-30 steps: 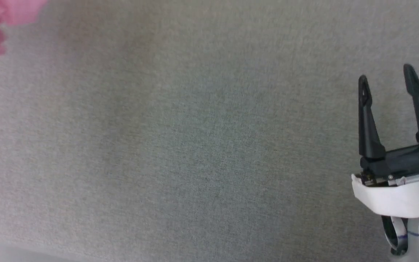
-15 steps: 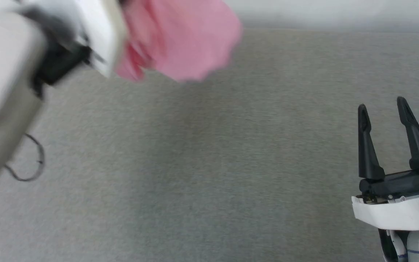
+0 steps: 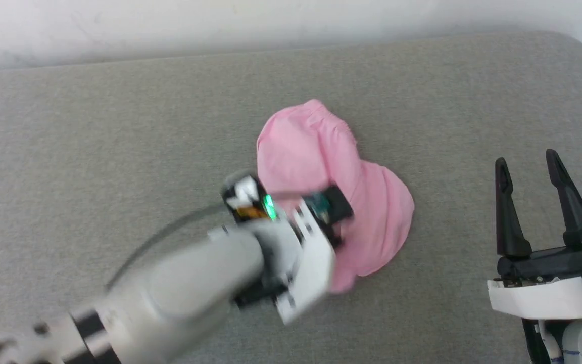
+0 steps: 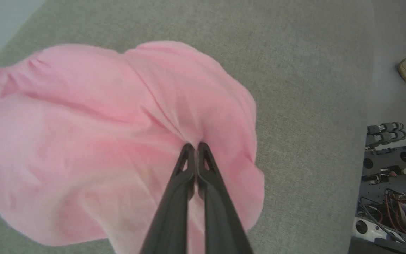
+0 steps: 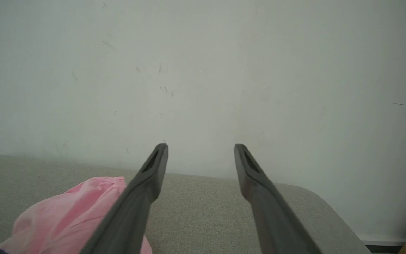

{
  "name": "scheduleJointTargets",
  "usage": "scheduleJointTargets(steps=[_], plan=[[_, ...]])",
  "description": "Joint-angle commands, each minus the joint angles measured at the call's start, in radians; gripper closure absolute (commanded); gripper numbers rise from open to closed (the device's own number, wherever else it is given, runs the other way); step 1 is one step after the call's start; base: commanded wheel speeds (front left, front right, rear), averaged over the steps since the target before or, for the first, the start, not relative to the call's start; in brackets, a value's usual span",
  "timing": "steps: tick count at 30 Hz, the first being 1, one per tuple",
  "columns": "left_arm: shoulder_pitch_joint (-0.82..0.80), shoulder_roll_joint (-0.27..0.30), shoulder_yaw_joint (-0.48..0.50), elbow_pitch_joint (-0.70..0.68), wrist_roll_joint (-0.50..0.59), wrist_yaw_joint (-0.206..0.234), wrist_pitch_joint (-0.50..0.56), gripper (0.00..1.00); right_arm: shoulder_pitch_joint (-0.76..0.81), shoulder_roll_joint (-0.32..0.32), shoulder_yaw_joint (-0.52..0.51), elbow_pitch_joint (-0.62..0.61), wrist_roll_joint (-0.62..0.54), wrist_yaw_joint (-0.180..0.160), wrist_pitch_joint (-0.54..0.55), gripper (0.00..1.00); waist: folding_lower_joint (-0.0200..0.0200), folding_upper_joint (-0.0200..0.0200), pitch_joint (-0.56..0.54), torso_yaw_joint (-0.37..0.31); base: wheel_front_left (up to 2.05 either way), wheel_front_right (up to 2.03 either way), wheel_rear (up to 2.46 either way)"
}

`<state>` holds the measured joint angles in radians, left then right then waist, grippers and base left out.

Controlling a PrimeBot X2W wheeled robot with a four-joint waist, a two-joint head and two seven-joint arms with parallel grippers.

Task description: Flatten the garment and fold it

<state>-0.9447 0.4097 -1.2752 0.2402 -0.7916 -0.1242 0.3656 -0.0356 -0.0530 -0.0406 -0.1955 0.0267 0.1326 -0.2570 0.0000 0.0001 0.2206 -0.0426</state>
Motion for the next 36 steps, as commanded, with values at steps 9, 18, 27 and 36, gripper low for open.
scheduleJointTargets(steps=[9, 18, 27, 36], plan=[[0.195, -0.056, -0.005, -0.019, 0.082, -0.007, 0.077, 0.0, 0.02, 0.003, -0.01, 0.029, 0.004, -0.002, -0.005, 0.0, 0.0, -0.0001, -0.042, 0.005, 0.0, 0.0, 0.0], [0.184, -0.064, 0.16, 0.056, 0.14, 0.123, -0.419, 0.0, 0.077, 0.003, -0.023, 0.02, -0.007, -0.002, -0.005, 0.0, 0.0, -0.0001, -0.133, 0.057, 0.0, 0.0, 0.0], [0.331, -0.016, 0.421, -0.027, 0.287, 0.492, -0.626, 0.0, 0.101, 0.003, -0.031, 0.003, -0.008, -0.002, -0.005, 0.0, 0.0, -0.0001, -0.165, 0.104, 0.0, 0.0, 0.0], [0.663, -0.026, 0.769, -0.249, 0.506, 0.692, -0.627, 0.0, 0.103, 0.003, -0.046, -0.005, 0.016, -0.002, -0.005, 0.0, 0.0, -0.0001, -0.161, 0.111, 0.0, 0.0, 0.0]])
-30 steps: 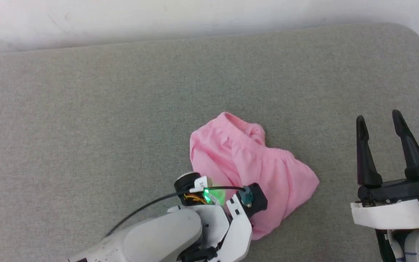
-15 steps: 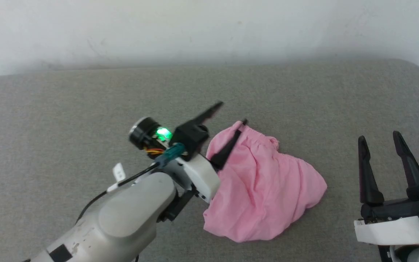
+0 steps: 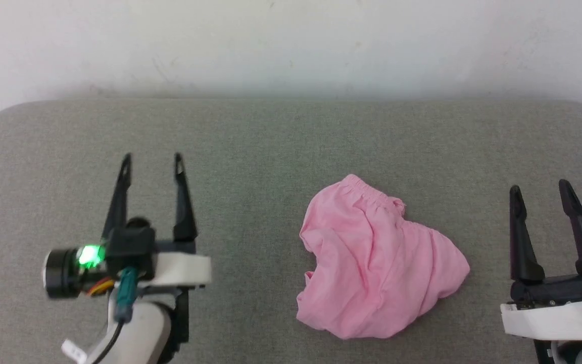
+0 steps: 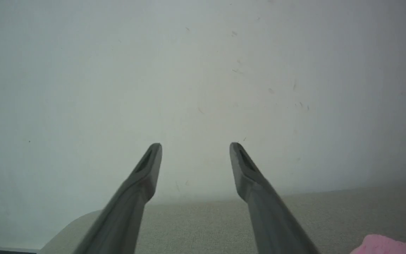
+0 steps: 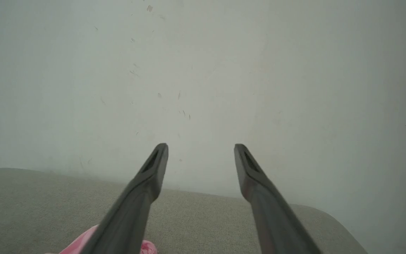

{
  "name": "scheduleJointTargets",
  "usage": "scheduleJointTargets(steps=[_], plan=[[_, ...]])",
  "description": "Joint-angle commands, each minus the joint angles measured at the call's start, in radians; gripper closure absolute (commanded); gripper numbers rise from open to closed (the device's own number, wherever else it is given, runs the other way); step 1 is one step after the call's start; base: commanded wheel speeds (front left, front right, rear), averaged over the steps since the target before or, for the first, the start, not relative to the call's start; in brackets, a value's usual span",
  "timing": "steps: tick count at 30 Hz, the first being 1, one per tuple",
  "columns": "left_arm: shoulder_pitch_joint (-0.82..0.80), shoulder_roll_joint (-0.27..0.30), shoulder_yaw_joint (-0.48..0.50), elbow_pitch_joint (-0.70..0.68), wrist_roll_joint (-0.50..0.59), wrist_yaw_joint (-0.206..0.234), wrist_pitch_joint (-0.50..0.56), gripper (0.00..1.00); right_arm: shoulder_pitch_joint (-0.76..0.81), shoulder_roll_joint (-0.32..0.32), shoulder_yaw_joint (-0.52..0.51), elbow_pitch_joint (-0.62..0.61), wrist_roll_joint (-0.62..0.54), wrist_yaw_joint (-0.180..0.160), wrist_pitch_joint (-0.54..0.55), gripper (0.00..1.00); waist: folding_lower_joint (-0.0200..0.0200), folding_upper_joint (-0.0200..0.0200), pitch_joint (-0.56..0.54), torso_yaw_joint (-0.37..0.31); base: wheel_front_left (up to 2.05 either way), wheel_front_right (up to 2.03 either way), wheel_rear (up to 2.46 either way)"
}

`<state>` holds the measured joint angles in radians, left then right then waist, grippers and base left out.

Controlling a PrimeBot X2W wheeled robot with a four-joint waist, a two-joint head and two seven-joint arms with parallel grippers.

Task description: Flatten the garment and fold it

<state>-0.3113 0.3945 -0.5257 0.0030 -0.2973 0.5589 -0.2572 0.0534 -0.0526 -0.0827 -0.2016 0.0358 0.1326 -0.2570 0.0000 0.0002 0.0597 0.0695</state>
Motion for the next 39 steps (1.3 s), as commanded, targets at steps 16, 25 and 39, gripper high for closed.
scheduleJointTargets(steps=[16, 25, 39], plan=[[0.302, -0.183, 0.282, -0.026, 0.179, -0.279, -0.004, 0.0, 0.045, 0.002, -0.004, 0.065, 0.06, -0.002, -0.005, 0.0, 0.0, -0.0002, 0.004, -0.005, 0.0, 0.0, 0.0], [0.309, -0.238, 0.354, -0.018, 0.23, -0.345, -0.004, 0.0, -0.025, 0.002, 0.0, 0.021, -0.001, -0.002, -0.005, 0.0, 0.0, -0.0002, -0.006, -0.001, 0.0, 0.0, 0.0], [0.283, -0.27, 0.412, -0.016, 0.269, -0.364, -0.005, 0.0, -0.578, -0.366, 0.433, 0.289, 0.116, -0.002, 0.072, 0.0, 0.0, -0.0002, 0.038, 0.041, 0.0, 0.0, 0.0]])
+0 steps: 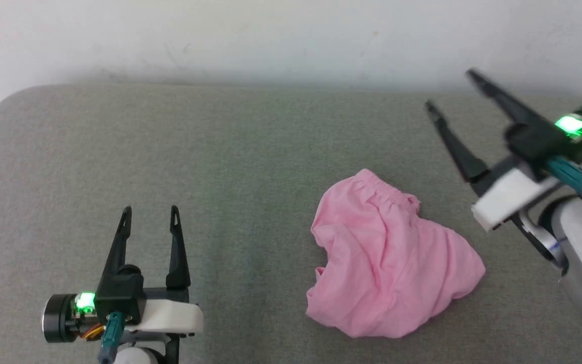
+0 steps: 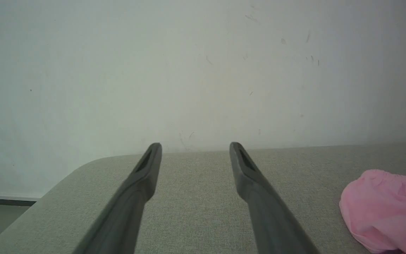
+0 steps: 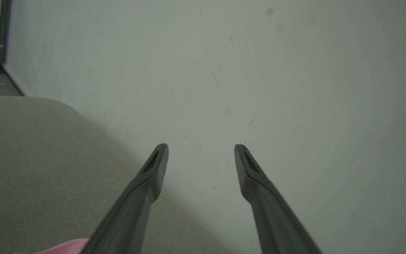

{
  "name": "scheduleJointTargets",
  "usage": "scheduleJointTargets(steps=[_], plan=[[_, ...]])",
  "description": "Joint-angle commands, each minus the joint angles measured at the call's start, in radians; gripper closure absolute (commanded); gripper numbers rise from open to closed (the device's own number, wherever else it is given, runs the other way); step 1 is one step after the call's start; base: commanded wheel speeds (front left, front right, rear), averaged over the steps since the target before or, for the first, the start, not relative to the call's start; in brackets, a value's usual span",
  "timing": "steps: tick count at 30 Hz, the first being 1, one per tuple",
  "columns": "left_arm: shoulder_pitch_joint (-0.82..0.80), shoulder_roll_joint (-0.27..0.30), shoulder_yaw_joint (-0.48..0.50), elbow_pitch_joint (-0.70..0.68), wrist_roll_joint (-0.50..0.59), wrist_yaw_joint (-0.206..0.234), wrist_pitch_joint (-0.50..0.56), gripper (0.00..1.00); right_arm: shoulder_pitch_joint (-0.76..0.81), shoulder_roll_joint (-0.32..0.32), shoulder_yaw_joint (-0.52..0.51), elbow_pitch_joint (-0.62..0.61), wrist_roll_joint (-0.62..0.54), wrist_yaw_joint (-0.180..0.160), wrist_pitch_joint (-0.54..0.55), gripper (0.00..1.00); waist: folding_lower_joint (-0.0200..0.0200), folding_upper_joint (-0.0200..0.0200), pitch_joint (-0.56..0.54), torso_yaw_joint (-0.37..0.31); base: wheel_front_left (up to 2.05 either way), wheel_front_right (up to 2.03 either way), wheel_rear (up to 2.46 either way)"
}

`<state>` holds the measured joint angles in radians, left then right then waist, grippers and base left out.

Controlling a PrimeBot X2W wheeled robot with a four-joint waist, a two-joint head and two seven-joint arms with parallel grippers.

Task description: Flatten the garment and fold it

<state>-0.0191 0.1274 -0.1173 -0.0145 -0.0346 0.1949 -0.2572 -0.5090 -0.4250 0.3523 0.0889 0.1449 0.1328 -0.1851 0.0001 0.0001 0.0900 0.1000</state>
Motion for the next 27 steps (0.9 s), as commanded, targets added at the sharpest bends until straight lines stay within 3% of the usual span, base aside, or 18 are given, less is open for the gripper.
scheduleJointTargets(steps=[1, 3, 7, 10, 13, 17, 22, 26, 27], plan=[[-0.01, -0.006, 0.004, 0.001, 0.007, -0.001, -0.005, 0.0, -0.065, -0.038, 0.085, 0.037, 0.054, -0.002, 0.067, 0.0, -0.0001, -0.0001, 0.013, 0.017, 0.0, 0.0, 0.0], [-0.013, -0.014, 0.003, 0.001, 0.008, -0.002, -0.005, 0.0, -0.166, -0.11, 0.24, 0.086, 0.161, -0.002, 0.203, 0.0, -0.0001, -0.0001, 0.027, 0.031, 0.0, 0.0, 0.0], [-0.03, -0.027, -0.002, 0.0, 0.01, -0.007, -0.005, 0.0, -0.335, -0.195, 0.486, 0.142, 0.398, -0.002, 0.498, 0.0, -0.0001, -0.0001, 0.062, 0.063, 0.0, 0.0, 0.0], [-0.046, -0.037, -0.008, 0.001, 0.009, -0.008, -0.005, 0.0, -0.437, -0.223, 0.622, 0.174, 0.529, -0.002, 0.684, 0.0, -0.0001, -0.0001, 0.096, 0.09, 0.0, 0.0, 0.0], [-0.065, -0.047, -0.012, 0.005, 0.006, -0.008, -0.005, 0.0, -0.502, -0.218, 0.722, 0.209, 0.642, -0.002, 0.799, 0.0, -0.0001, -0.0001, 0.129, 0.114, 0.0, 0.0, 0.0], [-0.083, -0.058, -0.018, 0.01, 0.002, -0.007, -0.005, 0.0, -0.559, -0.21, 0.851, 0.28, 0.684, -0.002, 0.866, 0.0, -0.0001, -0.0001, 0.165, 0.139, 0.0, 0.0, 0.0], [-0.102, -0.067, -0.025, 0.02, -0.004, -0.008, -0.005, 0.0, -0.521, -0.17, 0.905, 0.393, 0.741, -0.002, 0.84, 0.0, -0.0001, -0.0001, 0.191, 0.161, 0.0, 0.0, 0.0], [-0.103, -0.071, -0.02, 0.029, -0.006, -0.005, -0.005, 0.0, -0.478, -0.153, 0.923, 0.411, 0.75, -0.002, 0.821, 0.0, -0.0001, -0.0001, 0.193, 0.154, 0.0, 0.0, 0.0], [-0.102, -0.071, -0.017, 0.031, -0.005, -0.005, -0.005, 0.0, -0.478, -0.152, 0.924, 0.403, 0.747, -0.002, 0.795, 0.73, -0.0001, -0.0001, 0.189, 0.149, 0.0, 0.0, 0.0]])
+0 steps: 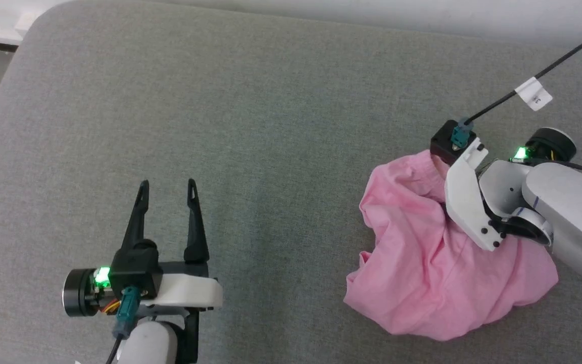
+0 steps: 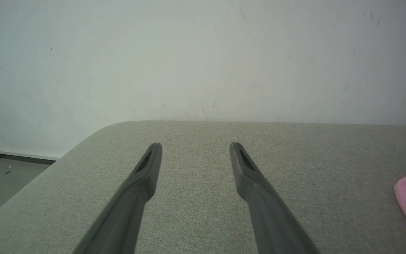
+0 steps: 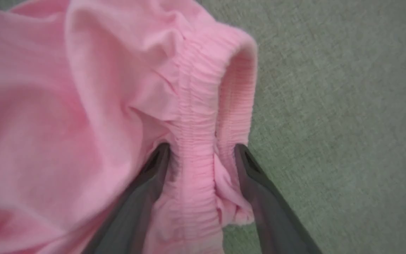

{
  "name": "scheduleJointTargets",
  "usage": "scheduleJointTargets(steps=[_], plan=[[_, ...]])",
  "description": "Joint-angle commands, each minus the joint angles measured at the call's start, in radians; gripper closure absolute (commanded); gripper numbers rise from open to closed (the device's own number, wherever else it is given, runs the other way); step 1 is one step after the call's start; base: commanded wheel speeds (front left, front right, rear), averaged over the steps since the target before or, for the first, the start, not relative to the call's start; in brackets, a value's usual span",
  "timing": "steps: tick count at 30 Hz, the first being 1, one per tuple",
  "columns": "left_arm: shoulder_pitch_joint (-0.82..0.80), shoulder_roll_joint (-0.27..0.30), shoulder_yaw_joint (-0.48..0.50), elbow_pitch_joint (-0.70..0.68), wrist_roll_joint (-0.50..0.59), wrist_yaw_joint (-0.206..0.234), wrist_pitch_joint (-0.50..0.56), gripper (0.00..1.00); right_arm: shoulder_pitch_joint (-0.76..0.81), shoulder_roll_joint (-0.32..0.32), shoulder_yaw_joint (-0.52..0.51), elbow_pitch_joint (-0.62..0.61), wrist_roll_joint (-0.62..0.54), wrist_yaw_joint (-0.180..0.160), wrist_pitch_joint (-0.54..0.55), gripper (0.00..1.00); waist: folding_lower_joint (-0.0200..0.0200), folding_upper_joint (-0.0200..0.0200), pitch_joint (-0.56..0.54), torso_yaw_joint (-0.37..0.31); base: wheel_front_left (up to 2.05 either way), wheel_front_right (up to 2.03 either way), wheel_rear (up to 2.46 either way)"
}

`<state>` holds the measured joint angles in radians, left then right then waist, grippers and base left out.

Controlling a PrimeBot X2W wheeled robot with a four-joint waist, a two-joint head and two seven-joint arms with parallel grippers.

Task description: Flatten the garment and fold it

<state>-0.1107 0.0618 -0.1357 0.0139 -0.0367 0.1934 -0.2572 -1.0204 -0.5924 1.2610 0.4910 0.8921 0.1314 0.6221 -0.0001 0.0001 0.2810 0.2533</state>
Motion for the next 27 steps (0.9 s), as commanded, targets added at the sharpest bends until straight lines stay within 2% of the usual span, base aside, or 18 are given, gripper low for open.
scheduleJointTargets(steps=[1, 3, 7, 12, 16, 20, 27], plan=[[-0.009, -0.006, 0.004, 0.006, -0.002, -0.004, -0.005, 0.0, 0.027, 0.012, 0.017, -0.007, -0.008, -0.001, -0.049, 1.0, 0.0001, -0.0001, -0.007, -0.012, 0.0, 0.0, 0.0], [-0.004, -0.007, 0.01, 0.012, 0.001, -0.005, -0.005, 0.0, 0.01, -0.002, 0.018, -0.022, -0.02, -0.001, -0.123, 1.0, 0.0001, -0.0001, -0.022, -0.028, 0.0, 0.0, 0.0], [0.012, -0.007, 0.019, 0.015, 0.01, -0.01, -0.005, 0.0, -0.025, -0.056, -0.013, -0.052, -0.005, -0.001, -0.337, 1.0, 0.0001, -0.0001, -0.064, -0.064, 0.0, 0.0, 0.0], [0.038, -0.003, 0.031, 0.008, 0.017, -0.016, -0.005, 0.0, 0.002, -0.171, -0.043, -0.072, 0.019, -0.001, -0.471, 1.0, 0.0001, -0.0001, -0.102, -0.112, 0.0, 0.0, 0.0], [0.048, -0.003, 0.031, 0.005, 0.021, -0.02, -0.005, 0.0, 0.097, -0.257, -0.067, -0.061, 0.056, -0.001, -0.511, 1.0, 0.0001, -0.0001, -0.114, -0.13, 0.0, 0.0, 0.0], [0.057, -0.003, 0.028, 0.004, 0.022, -0.022, -0.005, 0.0, 0.25, -0.306, -0.064, -0.044, 0.093, -0.001, -0.508, 1.0, 0.0001, -0.0001, -0.125, -0.136, 0.0, 0.0, 0.0], [0.079, -0.003, 0.028, 0.016, 0.024, -0.025, -0.005, 0.0, 0.489, -0.273, -0.063, 0.008, 0.155, -0.001, -0.517, 1.0, 0.0001, -0.0001, -0.156, -0.148, 0.0, 0.0, 0.0]])
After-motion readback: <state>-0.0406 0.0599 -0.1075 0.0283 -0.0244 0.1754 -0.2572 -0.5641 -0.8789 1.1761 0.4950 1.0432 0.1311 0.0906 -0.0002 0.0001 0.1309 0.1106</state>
